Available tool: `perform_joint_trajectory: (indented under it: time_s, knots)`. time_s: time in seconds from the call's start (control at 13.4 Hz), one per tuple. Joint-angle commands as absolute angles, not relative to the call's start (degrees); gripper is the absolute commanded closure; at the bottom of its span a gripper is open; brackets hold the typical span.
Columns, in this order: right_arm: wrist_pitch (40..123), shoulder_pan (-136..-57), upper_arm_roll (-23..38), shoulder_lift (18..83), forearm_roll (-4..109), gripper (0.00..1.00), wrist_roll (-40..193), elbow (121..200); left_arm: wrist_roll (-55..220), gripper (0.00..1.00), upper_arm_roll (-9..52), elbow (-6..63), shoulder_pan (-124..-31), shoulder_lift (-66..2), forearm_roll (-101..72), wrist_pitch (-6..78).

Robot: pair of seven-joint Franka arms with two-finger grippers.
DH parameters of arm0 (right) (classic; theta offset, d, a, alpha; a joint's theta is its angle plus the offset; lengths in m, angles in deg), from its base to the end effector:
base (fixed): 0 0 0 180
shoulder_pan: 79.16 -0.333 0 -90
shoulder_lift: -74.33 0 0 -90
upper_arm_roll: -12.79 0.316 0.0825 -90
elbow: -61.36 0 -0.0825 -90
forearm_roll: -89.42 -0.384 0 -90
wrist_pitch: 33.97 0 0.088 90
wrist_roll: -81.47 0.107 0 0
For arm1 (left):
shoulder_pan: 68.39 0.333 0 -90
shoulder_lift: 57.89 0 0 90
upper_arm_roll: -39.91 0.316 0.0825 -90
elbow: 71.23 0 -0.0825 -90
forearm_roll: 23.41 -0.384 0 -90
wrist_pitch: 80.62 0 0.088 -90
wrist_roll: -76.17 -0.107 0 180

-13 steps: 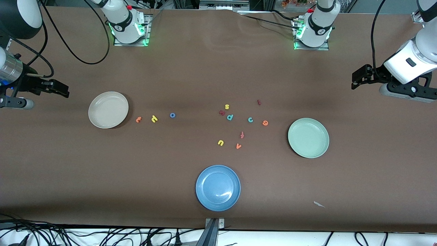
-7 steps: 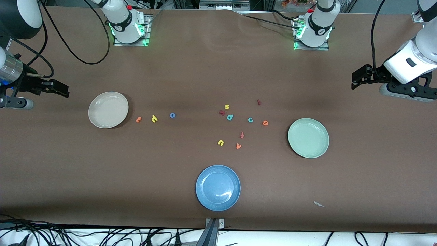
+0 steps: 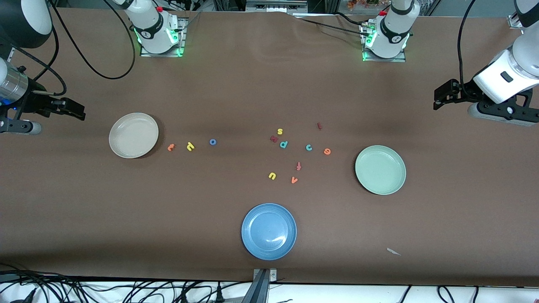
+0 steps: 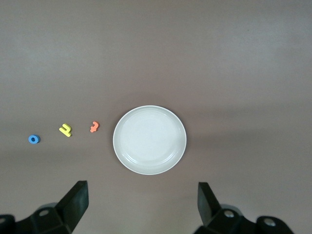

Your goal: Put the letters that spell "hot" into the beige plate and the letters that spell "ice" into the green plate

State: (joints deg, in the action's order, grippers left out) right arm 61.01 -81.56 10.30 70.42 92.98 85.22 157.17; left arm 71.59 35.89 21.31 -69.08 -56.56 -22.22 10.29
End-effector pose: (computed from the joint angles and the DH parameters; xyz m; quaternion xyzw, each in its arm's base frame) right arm 0.5751 -0.0064 0.5455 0.9982 -0.0295 -0.0403 0.0336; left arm 0.5588 -0.0478 0.5921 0.9964 -0.0805 -0.0258 0.0112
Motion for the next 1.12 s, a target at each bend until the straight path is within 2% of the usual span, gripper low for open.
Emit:
perform_joint_trajectory:
  time_s: [0.0,0.45,0.67,1.05]
  knots:
    - [60.0,-81.4,10.5,70.2,93.0,0.01,84.8,156.2,70.3,0.0,35.7,19.4,-68.6,-55.7,-21.0,8.8]
    - [60.2,-81.5,10.5,70.2,93.0,0.01,84.7,156.2,70.3,0.0,35.7,19.4,-68.5,-55.7,-21.0,8.8]
    - [60.3,-84.2,10.5,70.2,93.0,0.01,85.3,156.1,70.3,0.0,35.7,19.4,-68.6,-55.7,-21.0,8.8]
    - [65.3,-89.7,10.5,65.2,90.4,0.01,85.2,156.3,70.3,0.0,35.7,19.4,-68.6,-55.7,-21.0,8.8]
